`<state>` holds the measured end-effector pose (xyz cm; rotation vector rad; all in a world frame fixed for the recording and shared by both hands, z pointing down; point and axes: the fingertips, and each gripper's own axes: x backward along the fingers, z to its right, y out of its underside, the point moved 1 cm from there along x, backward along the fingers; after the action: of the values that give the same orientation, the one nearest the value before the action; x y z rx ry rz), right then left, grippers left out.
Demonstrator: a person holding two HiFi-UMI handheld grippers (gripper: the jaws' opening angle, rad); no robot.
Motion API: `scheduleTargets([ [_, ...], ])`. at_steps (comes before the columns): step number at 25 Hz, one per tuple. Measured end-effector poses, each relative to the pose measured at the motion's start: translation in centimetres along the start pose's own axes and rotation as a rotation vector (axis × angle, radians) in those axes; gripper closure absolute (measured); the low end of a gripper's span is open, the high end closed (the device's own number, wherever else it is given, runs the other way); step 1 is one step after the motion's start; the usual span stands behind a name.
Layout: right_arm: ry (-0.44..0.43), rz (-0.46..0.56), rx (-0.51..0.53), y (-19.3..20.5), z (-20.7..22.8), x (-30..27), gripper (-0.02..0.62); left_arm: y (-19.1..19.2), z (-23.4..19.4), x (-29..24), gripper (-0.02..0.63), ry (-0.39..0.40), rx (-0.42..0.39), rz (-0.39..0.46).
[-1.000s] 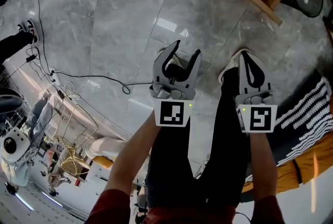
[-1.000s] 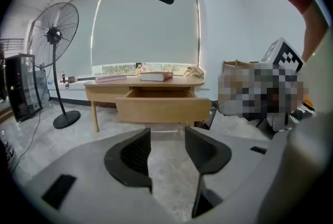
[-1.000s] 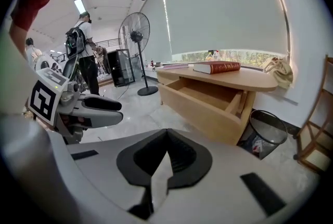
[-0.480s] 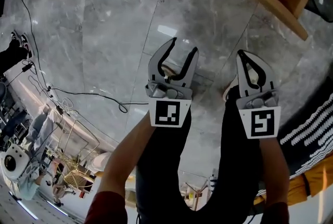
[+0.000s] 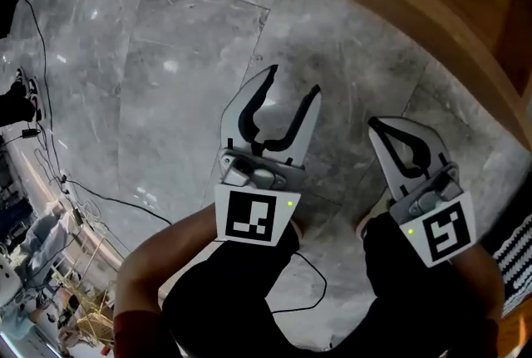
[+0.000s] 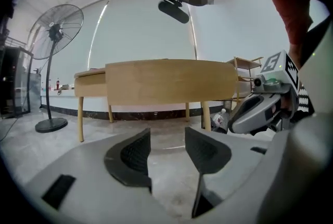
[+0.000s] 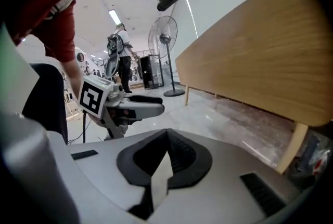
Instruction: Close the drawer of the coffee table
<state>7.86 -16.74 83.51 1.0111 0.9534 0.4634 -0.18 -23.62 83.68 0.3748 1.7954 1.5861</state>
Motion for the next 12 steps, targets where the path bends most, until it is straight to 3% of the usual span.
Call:
scheduleTargets([
  [4,0.022,0.064,0.018,-1.3,2.2,-1.5,0.598,-1.5,-1.2,-2.0,0.404,0.000,-0.053,0.082],
  [10,0.052,0.165,0.040,-3.2,3.6,-1.0,0.598,-5.3,-2.9,-3.4,0.405,-0.040,-0.046,0.191],
  [12,0.044,0.188,0.064,-4.0,2.9,-0.2,0.598,-5.8,-2.9,-3.5,0.404,-0.041,-0.046,0.187],
])
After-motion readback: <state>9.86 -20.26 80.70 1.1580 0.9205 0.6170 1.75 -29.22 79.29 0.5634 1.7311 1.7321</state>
